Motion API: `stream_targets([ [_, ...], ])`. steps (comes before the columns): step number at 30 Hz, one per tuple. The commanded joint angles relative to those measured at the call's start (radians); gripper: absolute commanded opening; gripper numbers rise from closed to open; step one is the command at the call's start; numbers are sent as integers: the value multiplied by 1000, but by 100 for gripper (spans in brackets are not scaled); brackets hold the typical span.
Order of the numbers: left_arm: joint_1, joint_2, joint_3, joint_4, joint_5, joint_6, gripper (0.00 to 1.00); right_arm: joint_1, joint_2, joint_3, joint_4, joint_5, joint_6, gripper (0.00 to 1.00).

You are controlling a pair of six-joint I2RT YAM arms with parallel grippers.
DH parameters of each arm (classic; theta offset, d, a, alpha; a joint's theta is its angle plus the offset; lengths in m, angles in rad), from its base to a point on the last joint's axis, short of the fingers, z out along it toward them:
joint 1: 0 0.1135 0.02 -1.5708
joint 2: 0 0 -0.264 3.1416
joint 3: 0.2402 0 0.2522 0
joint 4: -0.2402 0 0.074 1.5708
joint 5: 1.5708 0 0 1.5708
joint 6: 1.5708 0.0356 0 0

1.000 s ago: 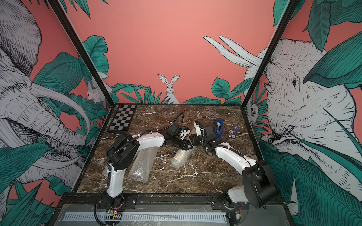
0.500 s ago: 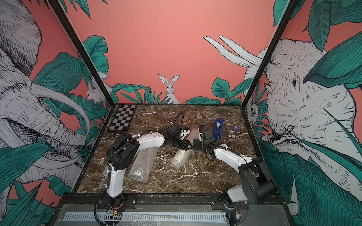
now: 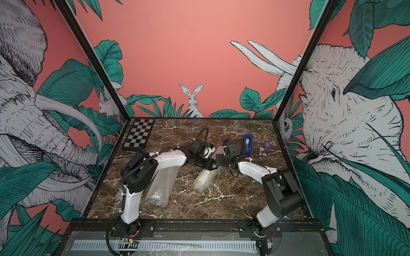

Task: Wrap vases in bubble wrap
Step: Stick the tape on the bubble wrap.

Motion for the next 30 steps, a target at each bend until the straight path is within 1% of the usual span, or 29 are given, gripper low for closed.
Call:
stream_targets([
  [1,-20,-42,-20,-31,51,19,29,6,63,38,31,9,35,89],
  [6,-21,-49,-26,-29,48,19,29,7,109,80,36,-2,45,92],
  [9,-20,-52,-30,-33,40,20,29,6,97,97,28,-21,52,93],
  [12,-20,-61,-40,-31,27,21,28,6,50,73,38,-38,51,94],
  [14,-20,-64,-48,-22,25,17,28,2,35,46,57,-76,58,95],
  [16,-21,-63,-52,-14,24,13,27,-3,-16,13,79,-118,72,94],
  [19,-20,-63,-58,3,29,8,26,-15,-54,-37,102,-149,99,94],
  [24,-20,-60,-59,14,39,7,25,-25,-61,-69,143,-211,135,94],
  [30,-20,-76,-73,26,51,13,25,-25,11,-13,82,-136,125,93],
])
